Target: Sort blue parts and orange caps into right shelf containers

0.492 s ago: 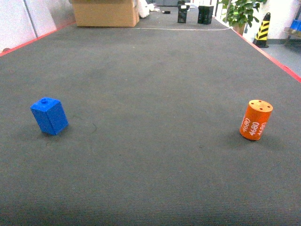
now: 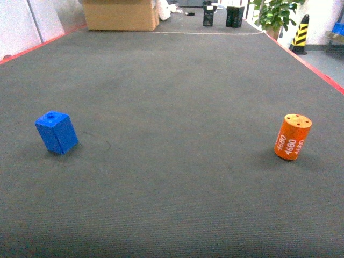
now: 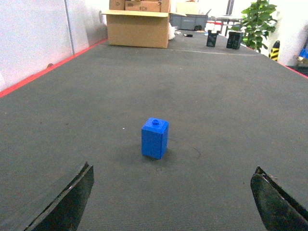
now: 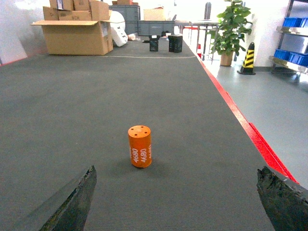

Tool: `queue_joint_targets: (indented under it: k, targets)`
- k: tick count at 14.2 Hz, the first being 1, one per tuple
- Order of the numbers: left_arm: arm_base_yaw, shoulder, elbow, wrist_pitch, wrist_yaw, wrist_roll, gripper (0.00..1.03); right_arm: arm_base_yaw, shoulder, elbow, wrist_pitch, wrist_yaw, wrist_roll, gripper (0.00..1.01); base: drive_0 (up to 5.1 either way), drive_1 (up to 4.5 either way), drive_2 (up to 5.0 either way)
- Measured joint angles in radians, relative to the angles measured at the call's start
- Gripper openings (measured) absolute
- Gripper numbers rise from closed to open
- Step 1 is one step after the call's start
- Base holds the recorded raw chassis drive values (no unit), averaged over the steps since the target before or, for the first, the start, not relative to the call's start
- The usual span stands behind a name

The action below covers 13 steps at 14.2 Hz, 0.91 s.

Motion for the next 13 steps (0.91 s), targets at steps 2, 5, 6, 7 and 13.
queue_joint_targets:
  k: [2,5,6,7,13]
  targets:
    - [0.000,0.000,0.000,0.000,0.000,0.000,0.98,0.000,0.000,0.000,0.000,0.000,0.000,0.98,0.0,0.00,0.0]
    - [0.000,0.000,0.000,0.000,0.000,0.000,0.98,0.000,0.000,0.000,0.000,0.000,0.000,0.98,0.0,0.00,0.0]
    - [0.000,0.000,0.000,0.000,0.000,0.000,0.98,0.000,0.000,0.000,0.000,0.000,0.000,0.98,0.0,0.00,0.0]
    - [0.000,0.000,0.000,0.000,0.000,0.000,0.98,0.000,0.000,0.000,0.000,0.000,0.000,0.98,0.0,0.00,0.0]
    - [0.000,0.000,0.000,0.000,0.000,0.000,0.98,0.000,0.000,0.000,0.000,0.000,0.000,0.98,0.0,0.00,0.0]
